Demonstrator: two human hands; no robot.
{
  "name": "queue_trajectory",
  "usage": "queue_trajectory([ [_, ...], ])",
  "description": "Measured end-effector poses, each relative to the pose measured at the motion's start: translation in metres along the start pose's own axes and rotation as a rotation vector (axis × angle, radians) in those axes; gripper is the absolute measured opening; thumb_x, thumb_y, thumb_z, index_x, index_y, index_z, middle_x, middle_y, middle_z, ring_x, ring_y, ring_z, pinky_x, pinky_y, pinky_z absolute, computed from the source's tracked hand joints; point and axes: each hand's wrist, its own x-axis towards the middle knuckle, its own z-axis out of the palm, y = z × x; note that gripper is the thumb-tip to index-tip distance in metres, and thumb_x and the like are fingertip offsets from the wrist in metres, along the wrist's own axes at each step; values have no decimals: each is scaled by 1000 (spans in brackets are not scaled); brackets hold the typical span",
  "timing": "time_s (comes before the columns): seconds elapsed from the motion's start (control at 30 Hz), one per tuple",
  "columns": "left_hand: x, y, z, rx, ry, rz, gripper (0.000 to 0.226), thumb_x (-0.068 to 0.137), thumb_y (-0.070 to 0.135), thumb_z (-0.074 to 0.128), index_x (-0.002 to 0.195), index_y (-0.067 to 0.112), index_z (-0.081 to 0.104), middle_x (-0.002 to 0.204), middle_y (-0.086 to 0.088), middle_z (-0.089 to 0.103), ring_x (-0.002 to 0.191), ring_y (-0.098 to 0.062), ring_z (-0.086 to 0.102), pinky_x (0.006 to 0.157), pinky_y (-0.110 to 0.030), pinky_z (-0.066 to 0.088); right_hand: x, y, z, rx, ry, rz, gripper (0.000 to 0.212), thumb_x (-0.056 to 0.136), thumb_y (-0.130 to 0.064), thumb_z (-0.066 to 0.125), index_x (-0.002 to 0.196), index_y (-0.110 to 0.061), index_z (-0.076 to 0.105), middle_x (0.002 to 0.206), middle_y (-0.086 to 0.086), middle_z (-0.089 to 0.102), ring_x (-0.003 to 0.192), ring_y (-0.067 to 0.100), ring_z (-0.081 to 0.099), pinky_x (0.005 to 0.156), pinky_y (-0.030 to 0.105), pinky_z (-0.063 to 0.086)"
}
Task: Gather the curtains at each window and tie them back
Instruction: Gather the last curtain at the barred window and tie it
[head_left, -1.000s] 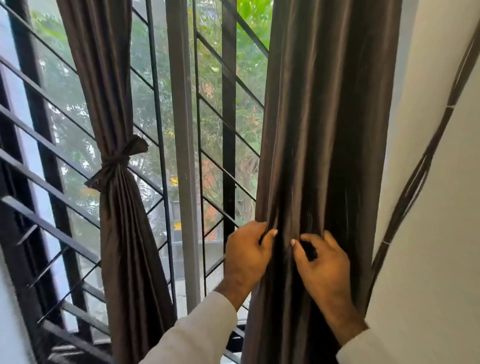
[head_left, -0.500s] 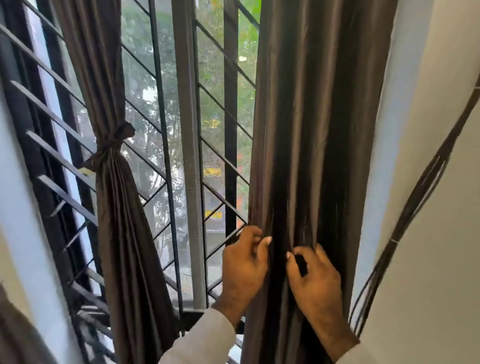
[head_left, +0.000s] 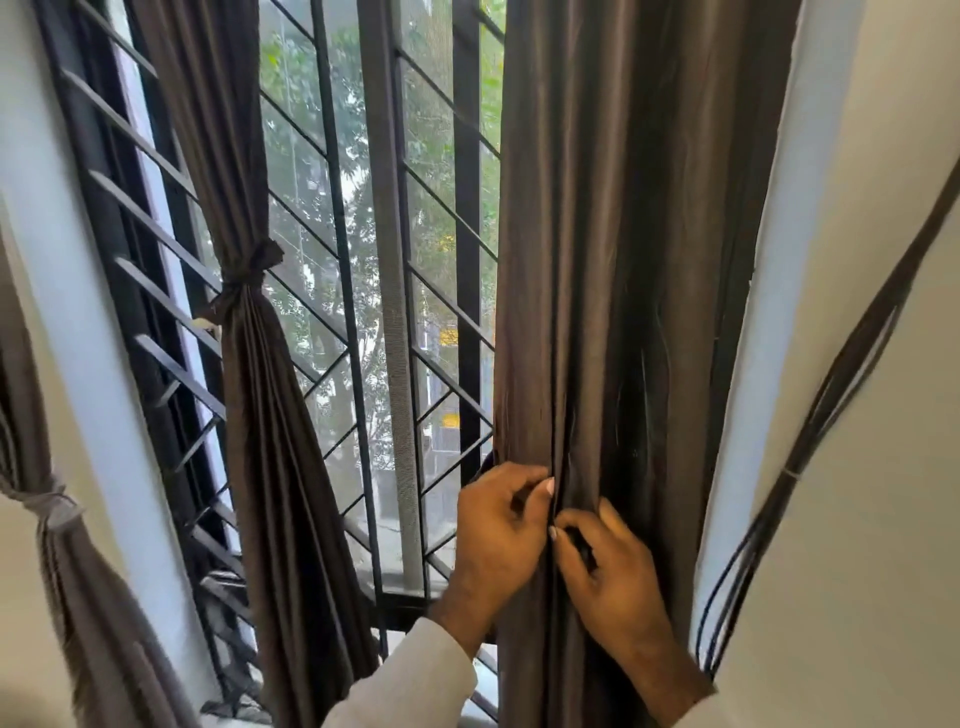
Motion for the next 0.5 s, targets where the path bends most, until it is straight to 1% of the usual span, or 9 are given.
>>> queue_trajectory([
  [0.07, -2, 8, -1, 5, -27, 25, 8, 100, 18, 76, 101, 17, 83, 88, 13, 75, 82, -5, 73, 75, -17, 54, 1, -4, -4, 27, -22, -10, 12, 100, -29, 64, 110, -31, 70, 108, -15, 59, 88, -1, 67, 80, 13, 52],
  [0.1, -3, 10, -2, 10, -40, 29, 8, 99, 22, 78, 101, 17, 83, 87, 13, 75, 81, -6, 72, 74, -15, 52, 1, -6, -5, 32, -27, -18, 15, 100, -30, 62, 112, -31, 70, 109, -15, 60, 90, -1, 67, 82, 13, 52],
  [0.17, -3, 12, -4, 7, -50, 12, 16, 95, 31, 83, 101, 17, 82, 86, 12, 74, 78, -8, 72, 72, -15, 52, 1, -7, -6, 27, -31, -22, 18, 100, -29, 61, 114, -27, 71, 112, -11, 64, 97, 2, 68, 87, 20, 56],
  [0.2, -4, 12, -4, 13, -47, 12, 17, 94, 32, 84, 101, 16, 82, 86, 11, 74, 78, -8, 72, 72, -16, 53, 0, -7, -7, 23, -30, -15, 16, 101, -27, 62, 114, -25, 72, 112, -10, 65, 97, 3, 68, 88, 23, 57],
  [0.27, -6, 11, -7, 35, -24, 20, 10, 93, 25, 84, 97, 16, 82, 86, 11, 74, 78, -9, 72, 72, -19, 54, -3, -9, -10, 16, -29, -10, 10, 104, -26, 65, 109, -25, 73, 110, -10, 65, 94, 3, 69, 84, 22, 57],
  [0.33, -6, 11, -10, 31, 20, -1, 4, 92, 18, 85, 91, 17, 82, 82, 12, 73, 74, -10, 70, 70, -19, 53, -7, -10, -14, -30, -35, -20, 13, 107, -31, 61, 108, -26, 72, 109, -9, 65, 94, 7, 68, 84, 25, 56],
  [0.37, -6, 10, -12, 20, 38, -20, 5, 90, 16, 87, 90, 18, 82, 80, 12, 73, 73, -10, 70, 69, -19, 53, -8, -8, -15, -100, -38, -35, 17, 108, -33, 56, 108, -26, 72, 107, -8, 65, 94, 8, 67, 85, 27, 57],
  [0.43, -5, 11, -15, -4, 38, -50, 6, 89, 16, 88, 89, 20, 83, 80, 12, 75, 73, -11, 72, 69, -21, 56, -9, -4, -14, -325, -48, -103, 23, 108, -32, 50, 103, -24, 71, 102, -4, 67, 92, 14, 66, 85, 34, 58],
  [0.5, -5, 14, -16, -9, 6, -69, 11, 90, 18, 88, 87, 27, 81, 77, 16, 75, 71, -7, 72, 69, -18, 56, -7, -2, -9, -534, -84, -181, 24, 105, -30, 50, 100, -20, 71, 101, 3, 69, 90, 23, 67, 83, 40, 60],
])
